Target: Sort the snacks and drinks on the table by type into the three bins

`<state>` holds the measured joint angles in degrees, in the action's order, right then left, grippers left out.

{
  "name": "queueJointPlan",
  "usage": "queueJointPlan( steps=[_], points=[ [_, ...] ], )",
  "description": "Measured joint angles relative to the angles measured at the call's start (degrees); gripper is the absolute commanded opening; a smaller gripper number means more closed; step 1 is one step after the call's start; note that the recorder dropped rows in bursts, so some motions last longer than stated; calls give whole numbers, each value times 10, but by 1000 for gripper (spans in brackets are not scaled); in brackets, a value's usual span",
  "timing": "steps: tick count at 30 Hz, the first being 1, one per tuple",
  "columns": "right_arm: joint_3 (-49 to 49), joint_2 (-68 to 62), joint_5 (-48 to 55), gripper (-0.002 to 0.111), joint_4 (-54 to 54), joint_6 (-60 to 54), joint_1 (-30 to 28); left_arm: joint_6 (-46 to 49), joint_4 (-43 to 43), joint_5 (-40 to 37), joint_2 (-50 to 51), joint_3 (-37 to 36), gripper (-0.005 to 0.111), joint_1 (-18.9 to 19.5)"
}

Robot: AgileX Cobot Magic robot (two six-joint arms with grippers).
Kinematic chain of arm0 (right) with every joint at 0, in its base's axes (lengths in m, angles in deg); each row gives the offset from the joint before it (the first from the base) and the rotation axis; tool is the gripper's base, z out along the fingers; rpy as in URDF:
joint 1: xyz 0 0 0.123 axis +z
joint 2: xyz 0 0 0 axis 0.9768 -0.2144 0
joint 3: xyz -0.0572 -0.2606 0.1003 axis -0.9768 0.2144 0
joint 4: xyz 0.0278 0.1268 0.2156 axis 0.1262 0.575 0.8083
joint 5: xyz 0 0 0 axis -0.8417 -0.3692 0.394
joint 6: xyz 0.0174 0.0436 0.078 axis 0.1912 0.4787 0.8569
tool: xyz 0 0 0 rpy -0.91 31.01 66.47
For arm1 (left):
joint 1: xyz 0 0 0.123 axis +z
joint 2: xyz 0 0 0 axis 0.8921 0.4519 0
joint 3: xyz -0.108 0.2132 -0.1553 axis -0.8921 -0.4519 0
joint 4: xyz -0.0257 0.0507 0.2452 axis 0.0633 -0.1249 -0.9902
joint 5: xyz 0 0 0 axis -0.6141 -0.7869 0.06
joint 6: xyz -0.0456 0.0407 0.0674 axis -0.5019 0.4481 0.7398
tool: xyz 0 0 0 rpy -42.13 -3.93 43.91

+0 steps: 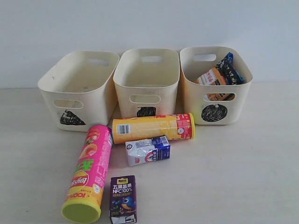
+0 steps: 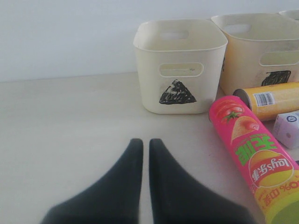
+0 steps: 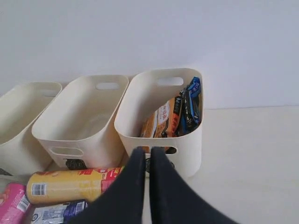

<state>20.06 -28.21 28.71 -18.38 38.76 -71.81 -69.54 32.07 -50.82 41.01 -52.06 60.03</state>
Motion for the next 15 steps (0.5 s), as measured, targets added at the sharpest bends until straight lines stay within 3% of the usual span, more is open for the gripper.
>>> queueJointPlan(
  steps=[8, 15],
  points=[
    [115, 182, -10, 0, 0, 5, 0, 0, 0, 0, 0, 0, 4, 0],
    [236, 196, -173, 0, 0, 6, 0, 0, 0, 0, 0, 0, 4, 0]
  ],
)
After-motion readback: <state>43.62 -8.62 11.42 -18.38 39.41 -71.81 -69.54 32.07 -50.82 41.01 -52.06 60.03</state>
